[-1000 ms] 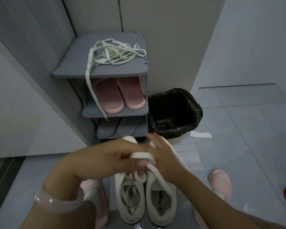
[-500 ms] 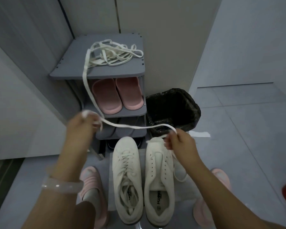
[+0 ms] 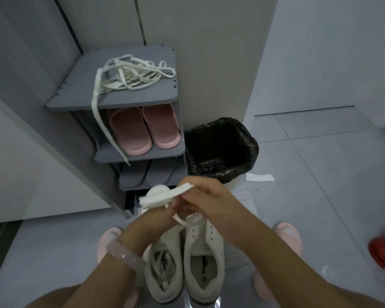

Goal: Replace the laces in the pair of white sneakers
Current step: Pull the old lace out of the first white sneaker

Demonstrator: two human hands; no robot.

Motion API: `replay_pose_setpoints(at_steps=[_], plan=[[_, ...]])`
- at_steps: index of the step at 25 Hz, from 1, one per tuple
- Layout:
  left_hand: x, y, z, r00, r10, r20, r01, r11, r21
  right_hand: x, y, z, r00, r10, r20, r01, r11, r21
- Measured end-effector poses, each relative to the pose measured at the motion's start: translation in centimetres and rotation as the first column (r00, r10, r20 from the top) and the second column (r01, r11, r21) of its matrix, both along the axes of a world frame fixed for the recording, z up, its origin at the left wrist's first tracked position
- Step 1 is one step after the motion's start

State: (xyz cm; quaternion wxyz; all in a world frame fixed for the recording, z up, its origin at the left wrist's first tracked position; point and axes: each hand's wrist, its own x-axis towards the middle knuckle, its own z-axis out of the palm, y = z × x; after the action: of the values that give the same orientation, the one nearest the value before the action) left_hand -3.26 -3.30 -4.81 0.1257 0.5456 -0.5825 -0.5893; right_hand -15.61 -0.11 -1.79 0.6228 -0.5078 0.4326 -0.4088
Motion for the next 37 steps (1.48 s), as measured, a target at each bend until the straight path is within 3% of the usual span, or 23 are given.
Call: replay_pose_setpoints(at_steps=[2, 4, 6, 7, 9, 10, 11, 14, 17, 20, 23, 25, 27, 29, 31, 33, 35, 37], plan=[[-0.3, -0.3, -1.1, 0.981, -0.097, -0.167, 0.116, 0.988, 0.105, -0.8, -0.6, -0.8, 0.989, -0.149, 0.028, 0.143, 0.978, 0.155], [-0.4, -0.4, -2.0, 0.938, -0.089, -0.335, 0.147, 0.977, 0.154, -2.0, -1.4, -1.8, 0.940, -0.311, -0.139, 0.334, 0.920, 0.204], [-0.1, -1.2, -2.0, 0.866, 0.092, -0.492, 0.041, 0.967, 0.252, -3.9, -2.0, -2.8, 0.844, -0.375, -0.385, 0.454, 0.880, 0.139], [0.1, -1.5, -1.4, 0.819, 0.165, -0.549, 0.001, 0.957, 0.289, -4.8, -2.2, -3.4, 0.779, -0.299, -0.552, 0.410, 0.908, 0.088], [0.6, -2.3, -0.6, 0.750, 0.221, -0.624, -0.038, 0.955, 0.293, -6.3, -2.0, -4.5, 0.534, -0.004, -0.846, 0.152, 0.984, 0.091], [1.0, -2.6, -0.2, 0.725, 0.216, -0.654, -0.041, 0.961, 0.273, -6.6, -1.8, -4.7, 0.425, 0.090, -0.901, 0.047, 0.992, 0.121], [1.3, -2.7, 0.1, 0.708, 0.192, -0.680, -0.028, 0.969, 0.244, -6.7, -1.7, -4.7, 0.403, 0.108, -0.909, 0.002, 0.993, 0.119], [1.5, -2.2, 1.0, 0.667, 0.016, -0.745, 0.101, 0.989, 0.112, -6.4, -2.0, -3.7, 0.643, -0.002, -0.766, -0.057, 0.997, -0.051], [1.5, -1.9, 0.9, 0.688, -0.107, -0.718, 0.185, 0.982, 0.031, -4.2, -1.9, -2.7, 0.851, 0.203, -0.485, -0.220, 0.975, 0.024], [1.6, -2.1, 1.1, 0.671, -0.112, -0.733, 0.160, 0.987, -0.005, -1.4, -1.0, -4.1, 0.925, 0.237, -0.298, -0.229, 0.972, 0.062], [2.5, -2.9, 1.8, 0.637, 0.107, -0.763, -0.073, 0.994, 0.078, 0.4, -0.5, -6.3, 0.954, 0.128, -0.272, -0.088, 0.984, 0.153], [3.1, -3.6, 2.0, 0.645, 0.260, -0.719, -0.238, 0.962, 0.134, 0.5, -0.6, -7.5, 0.994, -0.095, -0.051, 0.107, 0.927, 0.358], [2.8, -3.6, 2.2, 0.782, 0.333, -0.527, -0.318, 0.940, 0.122, 0.2, -1.2, -8.2, 0.930, -0.324, 0.175, 0.170, 0.798, 0.579], [2.1, -2.8, 1.7, 0.979, 0.159, -0.126, -0.163, 0.987, -0.018, 0.1, -1.2, -8.4, 0.842, -0.404, 0.357, 0.078, 0.747, 0.660], [1.5, -2.0, 0.9, 0.987, -0.128, 0.092, 0.134, 0.989, -0.059, 0.5, -1.0, -7.9, 0.821, -0.344, 0.455, -0.019, 0.780, 0.625], [1.5, -1.8, -0.1, 0.951, -0.263, 0.164, 0.276, 0.960, -0.057, 0.8, -0.8, -7.7, 0.847, -0.272, 0.456, -0.045, 0.819, 0.571], [2.1, -2.1, -0.4, 0.907, -0.291, 0.305, 0.353, 0.919, -0.174, 0.5, -1.0, -7.7, 0.921, -0.261, 0.290, 0.060, 0.829, 0.556], [2.9, -2.3, -0.2, 0.905, -0.260, 0.336, 0.357, 0.894, -0.270, -0.1, -0.9, -7.7, 0.953, -0.264, 0.147, 0.137, 0.810, 0.570]])
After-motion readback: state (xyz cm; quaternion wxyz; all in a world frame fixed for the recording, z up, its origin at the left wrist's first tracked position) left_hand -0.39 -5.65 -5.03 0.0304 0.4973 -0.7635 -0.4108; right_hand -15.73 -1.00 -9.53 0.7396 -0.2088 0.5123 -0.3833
